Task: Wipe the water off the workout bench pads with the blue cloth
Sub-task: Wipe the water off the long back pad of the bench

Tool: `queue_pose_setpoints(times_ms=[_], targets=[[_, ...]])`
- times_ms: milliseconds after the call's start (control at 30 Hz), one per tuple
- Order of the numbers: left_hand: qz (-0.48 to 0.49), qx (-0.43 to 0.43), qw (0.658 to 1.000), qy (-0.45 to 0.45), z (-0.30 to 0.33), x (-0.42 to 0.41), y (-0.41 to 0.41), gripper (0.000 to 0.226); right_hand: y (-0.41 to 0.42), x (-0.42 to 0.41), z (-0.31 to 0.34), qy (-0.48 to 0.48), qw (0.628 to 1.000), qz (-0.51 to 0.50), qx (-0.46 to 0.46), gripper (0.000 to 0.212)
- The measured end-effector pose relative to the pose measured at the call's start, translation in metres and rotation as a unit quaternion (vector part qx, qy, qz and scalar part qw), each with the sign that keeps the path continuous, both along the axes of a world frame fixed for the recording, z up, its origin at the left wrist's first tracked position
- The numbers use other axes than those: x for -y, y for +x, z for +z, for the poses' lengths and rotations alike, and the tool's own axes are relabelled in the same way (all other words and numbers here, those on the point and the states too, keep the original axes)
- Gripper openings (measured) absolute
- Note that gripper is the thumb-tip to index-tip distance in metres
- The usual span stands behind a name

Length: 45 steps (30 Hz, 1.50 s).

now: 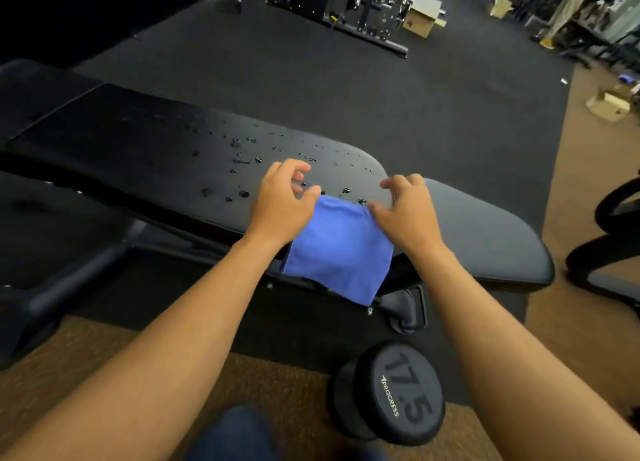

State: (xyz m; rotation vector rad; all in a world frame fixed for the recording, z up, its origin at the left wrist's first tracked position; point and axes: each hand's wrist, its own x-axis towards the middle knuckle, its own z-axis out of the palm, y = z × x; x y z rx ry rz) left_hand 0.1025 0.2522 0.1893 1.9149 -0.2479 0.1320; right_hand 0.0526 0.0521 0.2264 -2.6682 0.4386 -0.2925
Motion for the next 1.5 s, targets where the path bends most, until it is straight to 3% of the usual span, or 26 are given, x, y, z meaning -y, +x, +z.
queue_pose_setpoints(times_ms=[133,333,600,900,1233,1500], targets=[[0.058,0.024,0.994,-0.094,-0.018,-0.002,-0.016,0.004,-0.050,-0.047,-0.038,-0.078,0.984,0.134,0.090,0.047],[0.053,0.031,0.990,-0.125,-0.031,-0.002,-0.039,0.007,-0.056,-0.063,-0.078,-0.137,0.979,0.128,-0.074,0.085],[0.063,0.056,0.992,-0.099,-0.034,0.006,-0.033,0.012,0.005,-0.052,-0.069,-0.154,0.975,0.097,-0.127,0.084],[0.097,0.103,0.976,-0.162,-0.043,0.014,-0.038,0.015,0.079,-0.029,-0.068,-0.126,0.979,0.061,-0.146,0.090],[0.057,0.066,0.966,-0.243,-0.042,0.005,-0.035,0.020,0.171,-0.013,-0.062,-0.137,0.975,0.016,-0.173,0.086],[0.052,0.017,0.966,-0.252,-0.038,-0.001,-0.032,0.015,0.174,-0.016,-0.059,-0.132,0.972,0.018,-0.193,0.083]])
